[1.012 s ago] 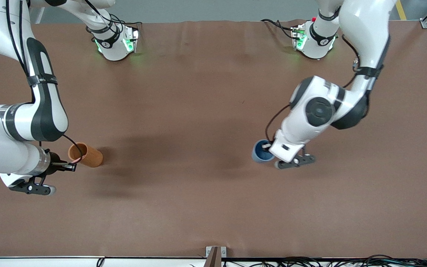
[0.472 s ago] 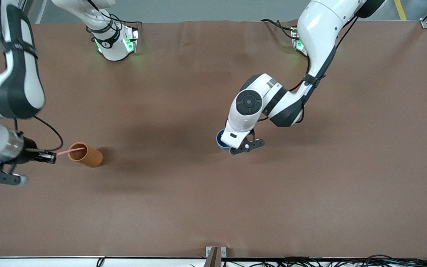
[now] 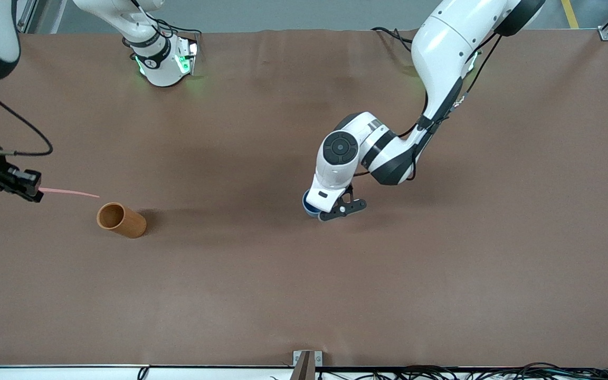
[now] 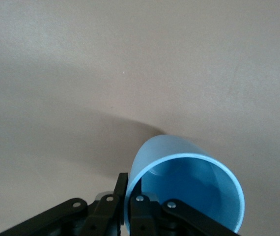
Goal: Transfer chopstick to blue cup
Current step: 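Carry the chopstick over the blue cup while the left gripper releases it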
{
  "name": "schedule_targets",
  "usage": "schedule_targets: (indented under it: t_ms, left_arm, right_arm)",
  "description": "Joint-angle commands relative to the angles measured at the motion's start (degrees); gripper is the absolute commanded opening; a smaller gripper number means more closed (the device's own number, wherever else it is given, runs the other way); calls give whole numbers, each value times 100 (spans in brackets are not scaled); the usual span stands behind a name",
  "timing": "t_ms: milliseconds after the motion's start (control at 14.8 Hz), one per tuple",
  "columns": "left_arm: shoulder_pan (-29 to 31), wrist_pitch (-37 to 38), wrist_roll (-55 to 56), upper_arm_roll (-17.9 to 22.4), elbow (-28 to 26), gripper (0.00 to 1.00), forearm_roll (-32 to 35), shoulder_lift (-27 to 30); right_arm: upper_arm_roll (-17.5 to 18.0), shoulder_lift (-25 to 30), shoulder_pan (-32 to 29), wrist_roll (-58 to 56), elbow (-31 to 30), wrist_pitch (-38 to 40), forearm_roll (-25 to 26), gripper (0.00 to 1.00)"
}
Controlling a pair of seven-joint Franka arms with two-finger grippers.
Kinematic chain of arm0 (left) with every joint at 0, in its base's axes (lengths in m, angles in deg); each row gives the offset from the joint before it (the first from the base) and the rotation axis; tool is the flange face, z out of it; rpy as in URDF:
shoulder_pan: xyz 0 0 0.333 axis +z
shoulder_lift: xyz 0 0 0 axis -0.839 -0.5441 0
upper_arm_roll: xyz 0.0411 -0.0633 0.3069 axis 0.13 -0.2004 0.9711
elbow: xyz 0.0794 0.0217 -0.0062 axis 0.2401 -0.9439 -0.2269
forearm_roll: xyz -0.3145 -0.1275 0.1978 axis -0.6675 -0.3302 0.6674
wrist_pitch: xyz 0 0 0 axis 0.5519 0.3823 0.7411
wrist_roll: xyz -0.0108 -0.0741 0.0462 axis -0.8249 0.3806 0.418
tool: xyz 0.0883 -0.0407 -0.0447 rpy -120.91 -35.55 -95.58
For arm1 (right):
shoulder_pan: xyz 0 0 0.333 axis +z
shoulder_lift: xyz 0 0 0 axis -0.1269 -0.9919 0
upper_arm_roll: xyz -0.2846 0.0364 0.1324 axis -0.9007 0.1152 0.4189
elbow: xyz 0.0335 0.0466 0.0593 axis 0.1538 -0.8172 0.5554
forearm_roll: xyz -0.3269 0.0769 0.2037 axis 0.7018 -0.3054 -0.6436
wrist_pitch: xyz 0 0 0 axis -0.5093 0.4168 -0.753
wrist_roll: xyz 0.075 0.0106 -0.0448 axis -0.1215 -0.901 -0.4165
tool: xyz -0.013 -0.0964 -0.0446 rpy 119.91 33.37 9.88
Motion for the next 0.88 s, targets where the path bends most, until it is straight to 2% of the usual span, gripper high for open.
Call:
schedule_targets:
  t_ms: [0,67,135,202,270,405,472,810]
  left_arm:
    - [-44,-63,133,-17,155,4,136,-99]
    - [-44,-107,133,-17,155,10,136,-99]
    - [-27,-125,125,-17,155,40,136,-125]
    - [-18,-142,107,-17,155,82,145,-134]
    - [-9,-134,89,-26,155,100,145,-90]
    - [165,58,-42,-35,120,100,145,198]
    - [314,399,-243,-43,111,100,145,461]
    - [1123,1666,-2227,0,138,100,-408,1657]
  right_arm:
    - [-3,235,570,267,-236,-145,16,2]
    - [-11,226,798,573,-219,-162,16,1]
    - [-11,218,1070,915,-201,-171,25,1]
    - [-11,200,1360,1206,-201,-206,60,1]
    - [-11,183,1632,1513,-201,-285,69,1]
    - [-11,174,2108,2181,-192,-478,78,0]
    - [-11,139,2284,2376,-192,-627,69,0]
    - [-11,-344,3127,3570,-166,-1505,68,1]
